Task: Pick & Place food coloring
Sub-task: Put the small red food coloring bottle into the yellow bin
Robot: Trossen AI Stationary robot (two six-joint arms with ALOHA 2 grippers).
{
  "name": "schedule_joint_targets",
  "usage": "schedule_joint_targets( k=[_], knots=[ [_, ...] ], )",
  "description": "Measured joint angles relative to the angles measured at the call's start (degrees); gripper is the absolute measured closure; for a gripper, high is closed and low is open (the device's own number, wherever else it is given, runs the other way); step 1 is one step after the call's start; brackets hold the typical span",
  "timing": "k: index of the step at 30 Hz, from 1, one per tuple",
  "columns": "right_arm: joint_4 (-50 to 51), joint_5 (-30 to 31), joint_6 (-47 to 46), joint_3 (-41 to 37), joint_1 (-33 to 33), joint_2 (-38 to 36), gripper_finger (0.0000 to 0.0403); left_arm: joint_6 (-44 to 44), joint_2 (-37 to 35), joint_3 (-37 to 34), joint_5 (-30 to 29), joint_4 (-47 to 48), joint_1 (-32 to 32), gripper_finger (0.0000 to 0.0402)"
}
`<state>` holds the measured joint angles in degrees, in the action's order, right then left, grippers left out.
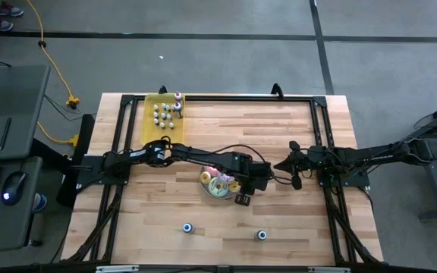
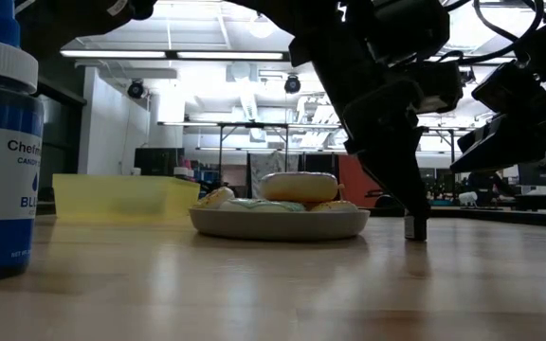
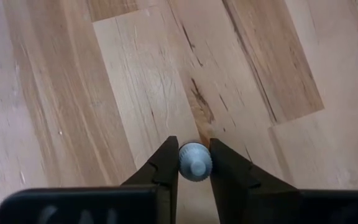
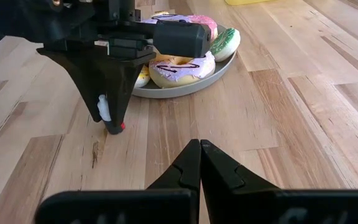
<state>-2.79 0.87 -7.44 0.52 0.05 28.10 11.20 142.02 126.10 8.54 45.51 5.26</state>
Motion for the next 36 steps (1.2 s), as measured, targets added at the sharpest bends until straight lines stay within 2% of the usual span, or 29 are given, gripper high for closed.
schedule_joint_targets(
  k=[5,14,19,29,36],
  knots=[
    [0.0,0.02,0.0,0.01,-0.02,0.0,0.0402,0.04,-0.85,0.04,-0.26,1.24,0.0,0.0338],
    [0.0,0.02,0.0,0.01,-0.01,0.01,0.0402,0.5,-0.87,8.84,-0.61,8.48,-0.39,0.0337],
    [0.0,0.0,0.0,0.0,0.0,0.01,0.0402,0.52,-3.81,9.01,-0.72,9.38,-0.45,0.0337],
    [0.2,0.01,0.0,0.0,0.0,-0.01,0.0402,-0.11,-9.8,8.81,-1.6,17.65,-2.89,0.0337],
    [0.09,0.02,0.0,0.02,-0.01,0.0,0.0402,-7.91,-14.03,8.87,-1.62,26.53,-6.88,0.0337]
  ],
)
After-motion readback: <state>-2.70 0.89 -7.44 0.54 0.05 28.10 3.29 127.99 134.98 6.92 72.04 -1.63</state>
